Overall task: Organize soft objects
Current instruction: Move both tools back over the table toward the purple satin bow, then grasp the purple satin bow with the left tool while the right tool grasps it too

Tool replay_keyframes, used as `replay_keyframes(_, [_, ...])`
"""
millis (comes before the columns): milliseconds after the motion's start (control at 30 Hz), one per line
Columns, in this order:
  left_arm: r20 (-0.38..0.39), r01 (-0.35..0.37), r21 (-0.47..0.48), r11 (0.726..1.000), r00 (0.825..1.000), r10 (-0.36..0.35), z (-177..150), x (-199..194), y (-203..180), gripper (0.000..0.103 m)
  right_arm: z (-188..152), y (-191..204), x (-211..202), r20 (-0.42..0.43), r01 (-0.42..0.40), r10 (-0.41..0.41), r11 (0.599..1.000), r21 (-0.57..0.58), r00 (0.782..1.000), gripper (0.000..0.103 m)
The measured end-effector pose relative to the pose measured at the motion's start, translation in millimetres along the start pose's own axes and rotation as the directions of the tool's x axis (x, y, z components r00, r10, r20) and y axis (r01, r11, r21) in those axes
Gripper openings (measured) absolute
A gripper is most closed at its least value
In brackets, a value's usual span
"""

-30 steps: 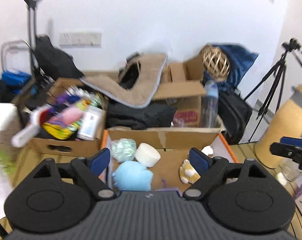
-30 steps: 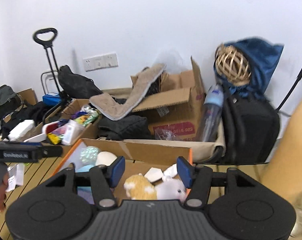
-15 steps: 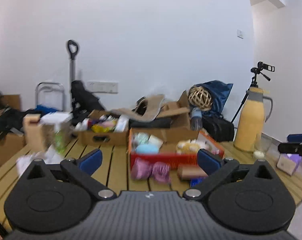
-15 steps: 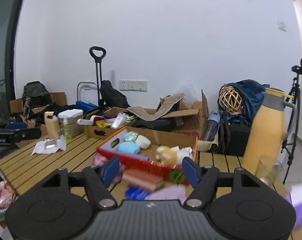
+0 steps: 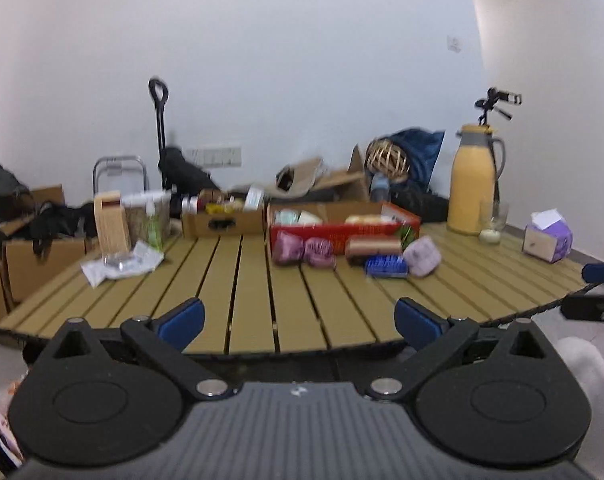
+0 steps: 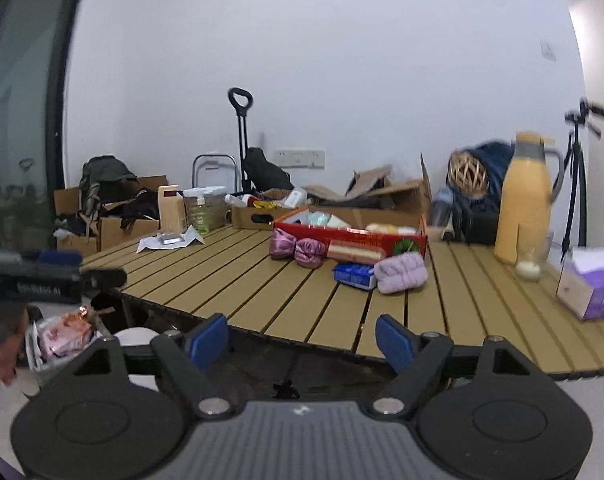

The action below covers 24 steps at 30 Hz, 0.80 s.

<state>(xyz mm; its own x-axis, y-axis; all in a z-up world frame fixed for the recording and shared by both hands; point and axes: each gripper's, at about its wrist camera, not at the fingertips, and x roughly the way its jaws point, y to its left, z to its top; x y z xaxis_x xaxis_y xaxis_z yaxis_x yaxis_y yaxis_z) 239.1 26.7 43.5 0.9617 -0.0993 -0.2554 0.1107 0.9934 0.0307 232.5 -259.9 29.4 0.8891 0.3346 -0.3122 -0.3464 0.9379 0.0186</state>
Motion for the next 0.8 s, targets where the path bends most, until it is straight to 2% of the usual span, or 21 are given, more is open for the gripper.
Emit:
replay_keyframes(133, [0.015, 0.019, 0.013, 1.0, 1.0, -0.019, 4, 2, -7, 0.103, -1, -1, -5, 0.011, 0.008, -0.008, 1.0, 0.023, 1.0, 0.084])
replay_keyframes(367, [-0.083, 0.053, 0.009, 0.999, 0.995, -0.052, -12, 46, -17, 0.103, -11, -15, 27, -0.045, 0.022, -0.019, 0.997, 0.075, 0.999, 0.084])
replay_keyframes(600, [-0.167, 0.085, -0.021, 0.996, 0.982, -0.087, -12, 118, -23, 0.103, -24, -38, 79, -0.127, 0.038, -0.02, 0.989, 0.142, 0.992, 0.078])
replay_keyframes(733, [-0.177, 0.084, -0.036, 0.996, 0.98, -0.089, 0, 165, -28, 0.103, -9, -56, 114, -0.118, 0.049, -0.034, 0.99, 0.134, 0.992, 0.075])
replay_keyframes(800, [-0.189, 0.094, -0.06, 0.994, 0.977, -0.104, 7, 190, -28, 0.103, 2, -68, 134, -0.115, 0.047, -0.031, 0.989, 0.137, 0.993, 0.07])
